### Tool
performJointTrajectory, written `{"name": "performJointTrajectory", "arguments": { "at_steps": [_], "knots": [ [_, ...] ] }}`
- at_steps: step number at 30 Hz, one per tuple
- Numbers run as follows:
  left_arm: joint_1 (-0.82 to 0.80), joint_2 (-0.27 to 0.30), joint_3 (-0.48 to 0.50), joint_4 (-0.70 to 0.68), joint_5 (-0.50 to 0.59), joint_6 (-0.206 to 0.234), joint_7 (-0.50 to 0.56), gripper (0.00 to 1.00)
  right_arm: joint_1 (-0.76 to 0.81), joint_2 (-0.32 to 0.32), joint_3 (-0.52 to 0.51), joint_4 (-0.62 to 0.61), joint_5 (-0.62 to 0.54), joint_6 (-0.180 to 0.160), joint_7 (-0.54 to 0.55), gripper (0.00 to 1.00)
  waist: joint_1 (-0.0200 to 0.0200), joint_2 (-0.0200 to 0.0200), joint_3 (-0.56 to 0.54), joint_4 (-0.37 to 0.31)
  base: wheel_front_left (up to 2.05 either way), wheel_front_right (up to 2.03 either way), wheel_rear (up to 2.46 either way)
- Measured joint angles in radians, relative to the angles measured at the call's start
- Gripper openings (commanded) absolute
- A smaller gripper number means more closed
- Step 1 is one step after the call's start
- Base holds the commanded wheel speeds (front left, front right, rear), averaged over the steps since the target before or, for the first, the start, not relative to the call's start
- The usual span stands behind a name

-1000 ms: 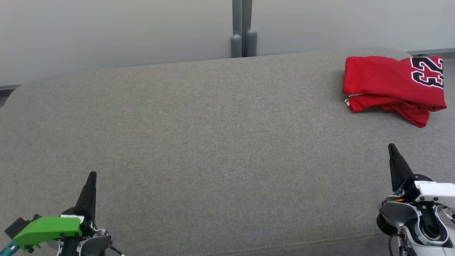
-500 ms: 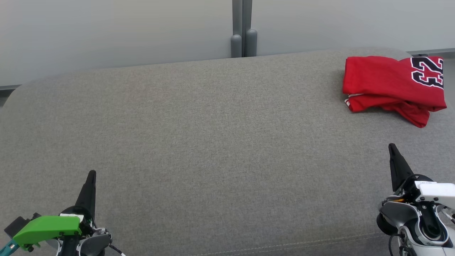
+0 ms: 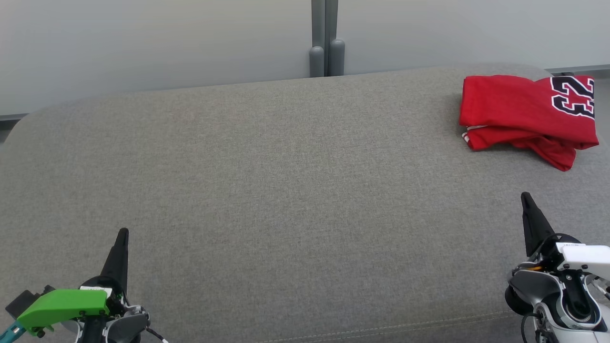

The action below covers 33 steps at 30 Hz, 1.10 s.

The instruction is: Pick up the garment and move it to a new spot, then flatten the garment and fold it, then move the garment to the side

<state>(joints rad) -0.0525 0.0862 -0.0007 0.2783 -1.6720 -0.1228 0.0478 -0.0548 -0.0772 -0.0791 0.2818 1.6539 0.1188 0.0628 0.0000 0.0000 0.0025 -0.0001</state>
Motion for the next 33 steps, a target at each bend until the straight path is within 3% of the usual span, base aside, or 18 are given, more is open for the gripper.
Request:
{"name": "performJointTrajectory", "arguments": {
  "at_steps": [33],
  "knots": [
    [0.0,-0.001,0.003,0.0,0.0,0.0,0.004,0.0,0.0,0.002,-0.002,-0.001,0.0,0.0,0.001,0.0,0.0,0.0,0.0,0.0,0.0,0.0,0.0]
  ]
}}
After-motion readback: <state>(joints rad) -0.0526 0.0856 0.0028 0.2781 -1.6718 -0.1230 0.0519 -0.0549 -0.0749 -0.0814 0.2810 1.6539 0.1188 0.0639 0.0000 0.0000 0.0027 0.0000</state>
